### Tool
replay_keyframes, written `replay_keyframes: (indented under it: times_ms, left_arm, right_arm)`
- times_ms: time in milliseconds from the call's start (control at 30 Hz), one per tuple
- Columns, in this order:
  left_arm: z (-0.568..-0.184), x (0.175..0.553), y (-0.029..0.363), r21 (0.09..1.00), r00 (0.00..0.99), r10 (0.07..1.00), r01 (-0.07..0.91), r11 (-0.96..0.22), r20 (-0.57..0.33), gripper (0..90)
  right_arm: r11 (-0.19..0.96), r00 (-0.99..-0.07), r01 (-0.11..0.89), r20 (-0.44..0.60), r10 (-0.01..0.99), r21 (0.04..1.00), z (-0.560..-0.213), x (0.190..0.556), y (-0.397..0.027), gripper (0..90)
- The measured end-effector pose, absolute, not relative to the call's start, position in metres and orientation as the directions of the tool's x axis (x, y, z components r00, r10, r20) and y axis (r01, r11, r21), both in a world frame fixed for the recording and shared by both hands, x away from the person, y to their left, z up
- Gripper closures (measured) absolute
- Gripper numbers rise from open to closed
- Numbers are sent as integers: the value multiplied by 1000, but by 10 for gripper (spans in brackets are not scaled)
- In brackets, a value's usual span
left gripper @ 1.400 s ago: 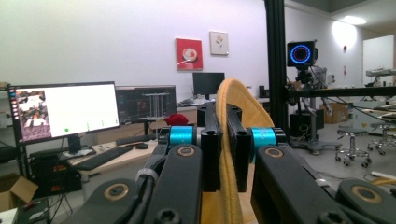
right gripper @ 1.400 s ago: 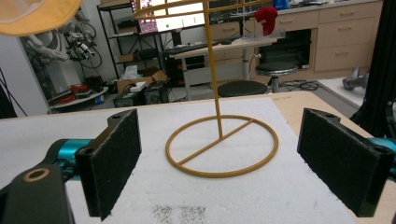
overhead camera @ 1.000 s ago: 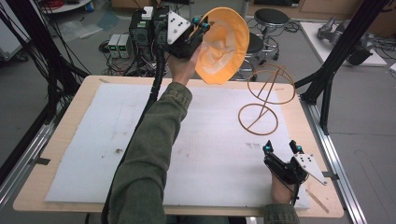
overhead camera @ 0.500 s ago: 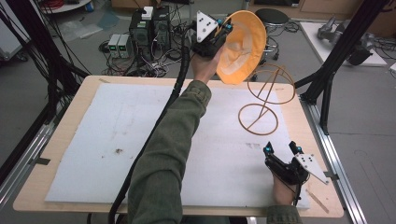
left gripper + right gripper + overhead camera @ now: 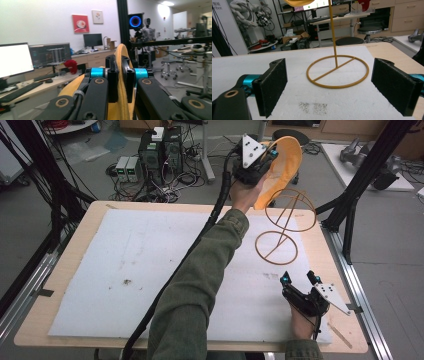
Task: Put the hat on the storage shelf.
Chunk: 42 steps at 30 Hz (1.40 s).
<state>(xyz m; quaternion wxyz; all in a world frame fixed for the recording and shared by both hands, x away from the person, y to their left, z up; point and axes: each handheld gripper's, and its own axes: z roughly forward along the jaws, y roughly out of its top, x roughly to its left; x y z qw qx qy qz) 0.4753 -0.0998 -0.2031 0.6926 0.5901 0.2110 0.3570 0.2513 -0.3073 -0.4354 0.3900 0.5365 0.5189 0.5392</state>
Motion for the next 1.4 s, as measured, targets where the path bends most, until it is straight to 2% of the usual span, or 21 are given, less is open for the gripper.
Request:
replay_keyframes:
  times_ms: [367,867,1033,1400]
  left_arm:
    - [-205,458,-149,967,740,654,-250,53,156,864]
    - [-219,441,-187,966,783,599,-252,54,171,864]
    - [-233,432,-207,954,795,546,-297,-32,265,864]
    - [-253,429,-224,929,804,467,-316,-191,369,863]
  right_arm:
    - [-166,-109,121,179,978,979,-435,245,-311,123]
    - [-188,-95,131,201,975,973,-436,245,-314,125]
    - [-195,-84,122,206,975,973,-436,245,-316,128]
    - [-213,-78,126,223,972,969,-437,246,-316,129]
